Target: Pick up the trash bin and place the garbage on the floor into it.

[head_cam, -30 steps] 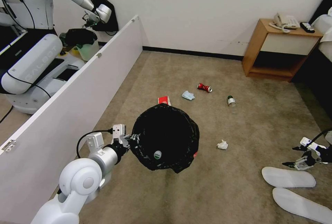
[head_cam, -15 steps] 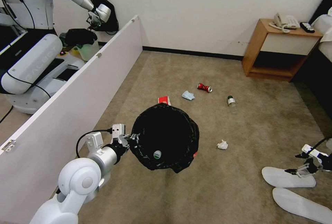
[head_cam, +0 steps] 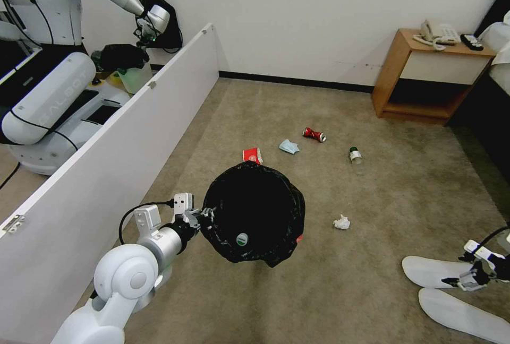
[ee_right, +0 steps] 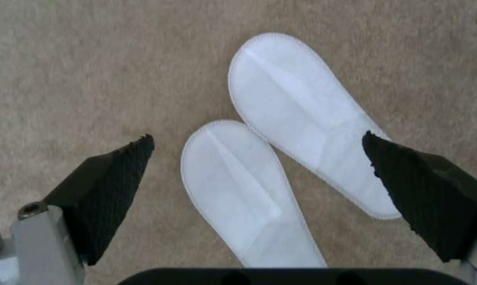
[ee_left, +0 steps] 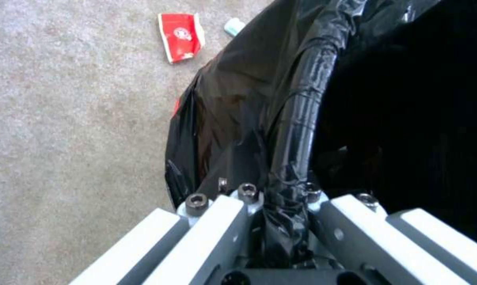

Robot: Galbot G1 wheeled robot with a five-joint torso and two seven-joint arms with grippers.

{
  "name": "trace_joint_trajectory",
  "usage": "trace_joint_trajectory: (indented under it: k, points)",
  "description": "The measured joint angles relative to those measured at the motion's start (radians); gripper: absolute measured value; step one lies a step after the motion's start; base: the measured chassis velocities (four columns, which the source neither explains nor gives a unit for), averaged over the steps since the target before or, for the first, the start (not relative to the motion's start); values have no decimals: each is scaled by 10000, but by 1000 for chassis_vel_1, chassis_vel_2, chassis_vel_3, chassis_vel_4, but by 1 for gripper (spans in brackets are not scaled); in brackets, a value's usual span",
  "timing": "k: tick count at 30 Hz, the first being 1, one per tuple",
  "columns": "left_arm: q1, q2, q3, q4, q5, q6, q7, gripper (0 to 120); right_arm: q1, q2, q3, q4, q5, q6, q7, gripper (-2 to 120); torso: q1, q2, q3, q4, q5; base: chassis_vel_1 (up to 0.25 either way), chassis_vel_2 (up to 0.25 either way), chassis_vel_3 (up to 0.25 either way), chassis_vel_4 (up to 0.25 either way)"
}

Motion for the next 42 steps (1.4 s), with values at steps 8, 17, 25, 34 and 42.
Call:
trace_joint_trajectory:
  k: [8, 17, 25, 34, 42]
  points:
    - [-43, -21, -108, 77, 13, 0, 136, 0, 618, -39, -669, -195, -587, -337, -621, 100, 0, 0, 0, 2, -1, 0, 0, 0, 0]
    - [85, 86, -396, 206, -10, -21, 517, 0, 1051, -372, -1398, -784, -301, -628, -1225, 100, 0, 0, 1, 3, -1, 0, 0, 0, 0]
    - [-339, 75, -174, 463, -130, -24, 562, 0, 1063, -325, -1547, -1325, -307, -634, -1730, 100, 0, 0, 0, -1, 0, 0, 0, 0, 0]
    - [-764, 60, 81, 806, -203, -24, 649, 0, 1083, -154, -1582, -1648, -274, -674, -1848, 100, 0, 0, 1, 2, 0, 0, 0, 0, 0]
    - [-955, 25, 279, 955, -199, -24, 722, 0, 1130, 37, -1475, -2290, -302, -581, -1844, 100, 0, 0, 0, 0, 0, 0, 0, 0, 0]
